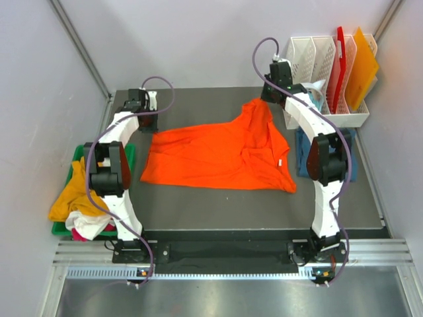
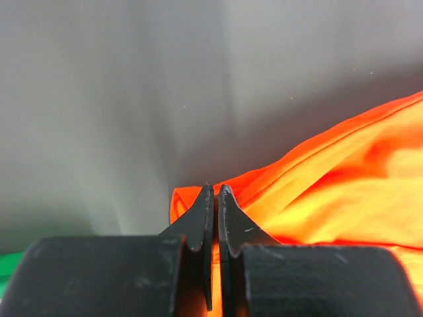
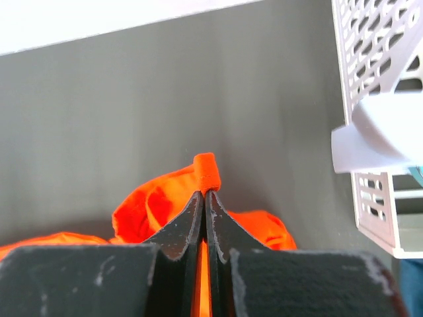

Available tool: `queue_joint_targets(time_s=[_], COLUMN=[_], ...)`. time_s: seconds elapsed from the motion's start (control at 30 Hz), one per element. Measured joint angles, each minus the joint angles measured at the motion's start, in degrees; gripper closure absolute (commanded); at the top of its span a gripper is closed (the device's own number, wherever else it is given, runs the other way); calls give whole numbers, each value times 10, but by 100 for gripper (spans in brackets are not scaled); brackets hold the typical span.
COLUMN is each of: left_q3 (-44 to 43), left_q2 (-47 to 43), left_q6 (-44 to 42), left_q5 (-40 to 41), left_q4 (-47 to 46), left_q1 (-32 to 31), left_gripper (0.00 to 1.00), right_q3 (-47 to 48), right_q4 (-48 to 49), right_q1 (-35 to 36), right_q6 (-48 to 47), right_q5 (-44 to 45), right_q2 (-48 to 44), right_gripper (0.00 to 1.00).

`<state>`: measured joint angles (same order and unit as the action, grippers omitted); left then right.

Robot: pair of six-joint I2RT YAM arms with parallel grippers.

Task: Fold and stack the t-shirts
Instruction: Fold the other side of the tshirt into a rectangle

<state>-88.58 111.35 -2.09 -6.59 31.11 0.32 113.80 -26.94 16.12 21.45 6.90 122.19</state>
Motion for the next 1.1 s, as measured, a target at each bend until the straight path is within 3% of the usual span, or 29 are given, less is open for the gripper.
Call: queue_joint_targets(time_s=[0.27, 0.5, 0.73, 1.1], left_q3=[0, 21, 45, 107], left_q2=[-15, -99, -160, -162], left_q6=[7, 7, 7, -10], left_q5=[0, 13, 21, 42], left_q4=[-5, -8, -22, -23], left_q1=[0, 0, 0, 0], left_gripper=[100, 100, 100, 100], right_q3=[-88, -215, -253, -393], right_q4=[7, 21, 42, 50], right_q1=[2, 10, 28, 60], right_q6=[-10, -14, -13, 4], right_q5=[7, 25, 33, 45], right_q2=[-47, -187, -288, -330], right_gripper=[100, 100, 100, 100])
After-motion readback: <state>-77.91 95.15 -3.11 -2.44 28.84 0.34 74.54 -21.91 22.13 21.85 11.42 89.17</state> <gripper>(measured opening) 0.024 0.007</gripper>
